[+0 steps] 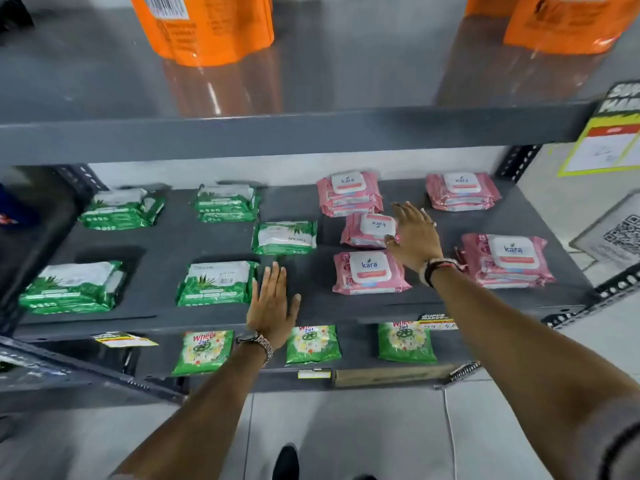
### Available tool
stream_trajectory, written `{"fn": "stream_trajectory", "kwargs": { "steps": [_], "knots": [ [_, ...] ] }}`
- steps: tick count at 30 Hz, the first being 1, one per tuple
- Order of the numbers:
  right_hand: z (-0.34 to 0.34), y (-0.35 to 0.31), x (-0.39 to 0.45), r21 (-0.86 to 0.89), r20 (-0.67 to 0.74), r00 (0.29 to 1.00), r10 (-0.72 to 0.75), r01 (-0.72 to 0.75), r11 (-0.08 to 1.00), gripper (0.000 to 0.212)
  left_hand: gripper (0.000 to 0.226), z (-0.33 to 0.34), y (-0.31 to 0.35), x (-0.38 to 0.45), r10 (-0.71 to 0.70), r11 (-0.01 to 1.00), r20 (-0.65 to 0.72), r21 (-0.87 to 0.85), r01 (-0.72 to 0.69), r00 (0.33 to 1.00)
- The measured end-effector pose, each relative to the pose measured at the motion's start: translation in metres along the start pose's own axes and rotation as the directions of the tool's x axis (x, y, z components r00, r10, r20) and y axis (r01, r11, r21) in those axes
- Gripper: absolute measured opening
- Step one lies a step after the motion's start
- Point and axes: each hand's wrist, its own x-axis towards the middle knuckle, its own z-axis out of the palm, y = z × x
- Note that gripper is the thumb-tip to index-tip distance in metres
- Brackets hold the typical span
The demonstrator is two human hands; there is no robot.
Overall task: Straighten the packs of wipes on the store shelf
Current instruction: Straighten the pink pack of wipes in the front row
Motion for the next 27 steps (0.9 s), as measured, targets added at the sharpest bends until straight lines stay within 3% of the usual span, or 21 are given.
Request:
{"fn": "stream_trajectory", "kwargs": {
  "steps": [4,8,17,21,27],
  "knots": [
    [0.01,-0.003,0.027,0.042,0.234,0.969,0.084,-0.096,0.994,0.084,0.059,0.014,-0.002,0.003,-0.003,1.0,0.0,-0.005,0.003,1.0],
    [0.022,-0.002,0.042,0.064,0.327,0.938,0.117,-0.145,0.987,0.086,0.064,0.021,-0.005,0.005,-0.008,1.0,-0.045,0.002,0.008,0.999],
    [0.014,0.001,0.051,0.166,0.31,0.94,0.141,-0.199,0.966,0.082,0.065,0.024,-0.006,0.005,-0.009,1.0,-0.062,0.004,0.009,0.998],
    [-0.006,-0.005,0.04,0.262,0.222,0.972,0.078,-0.137,0.955,0.084,0.064,0.025,-0.006,0.006,-0.016,1.0,-0.064,0.009,0.017,0.998],
    [-0.029,-0.017,0.004,0.214,0.302,0.95,-0.075,0.009,0.977,0.081,0.068,0.028,-0.007,0.005,-0.019,0.999,-0.066,0.043,0.022,0.998]
  ]
}}
